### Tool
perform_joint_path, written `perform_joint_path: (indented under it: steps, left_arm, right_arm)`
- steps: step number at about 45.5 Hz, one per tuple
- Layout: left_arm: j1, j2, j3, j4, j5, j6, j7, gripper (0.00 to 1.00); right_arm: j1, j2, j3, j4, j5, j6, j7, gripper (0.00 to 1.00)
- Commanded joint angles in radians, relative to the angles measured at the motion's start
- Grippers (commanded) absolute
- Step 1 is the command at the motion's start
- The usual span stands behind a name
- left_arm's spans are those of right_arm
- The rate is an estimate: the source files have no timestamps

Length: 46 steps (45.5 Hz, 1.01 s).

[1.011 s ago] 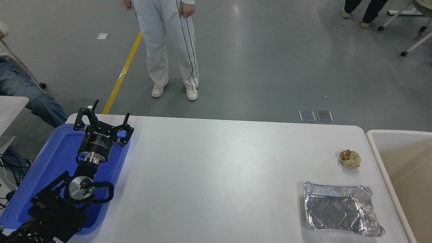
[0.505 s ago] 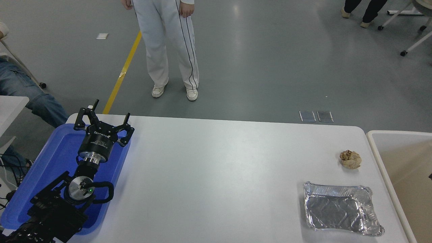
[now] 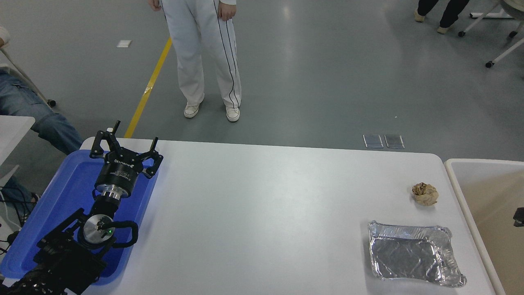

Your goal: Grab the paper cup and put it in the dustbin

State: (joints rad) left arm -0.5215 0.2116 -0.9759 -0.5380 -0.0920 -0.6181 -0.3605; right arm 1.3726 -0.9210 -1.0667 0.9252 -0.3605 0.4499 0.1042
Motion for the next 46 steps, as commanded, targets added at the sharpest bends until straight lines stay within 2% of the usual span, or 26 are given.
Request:
perform_joint_path:
  steps: [1,5,11,19,29,46]
  left_arm:
    - [0.000,0.000,0.000,0.000,0.000,0.000,0.000,1.00]
    - [0.000,0.000,0.000,0.000,0.000,0.000,0.000,1.00]
    - [0.000,0.000,-0.001,0.000,0.000,0.000,0.000,1.00]
    - [0.000,0.000,0.000,0.000,0.000,0.000,0.000,1.00]
    - [0.000,0.000,-0.001,0.000,0.000,0.000,0.000,1.00]
    - [0.000,0.000,-0.001,0.000,0.000,0.000,0.000,1.00]
  right_arm:
    - [0.140,0.010,-0.061,0.029,-0.003,0.243,0.000,1.00]
    - [0.210,0.014,-0.085,0.047,-0.011,0.334,0.000,1.00]
    - [0.333,0.059,-0.174,0.073,-0.009,0.336,0.000,1.00]
    - [0.494,0.174,-0.323,0.110,-0.008,0.336,0.000,1.00]
    - [0.549,0.221,-0.325,0.122,-0.011,0.336,0.000,1.00]
    - [0.741,0.330,-0.328,0.279,-0.009,0.336,0.000,1.00]
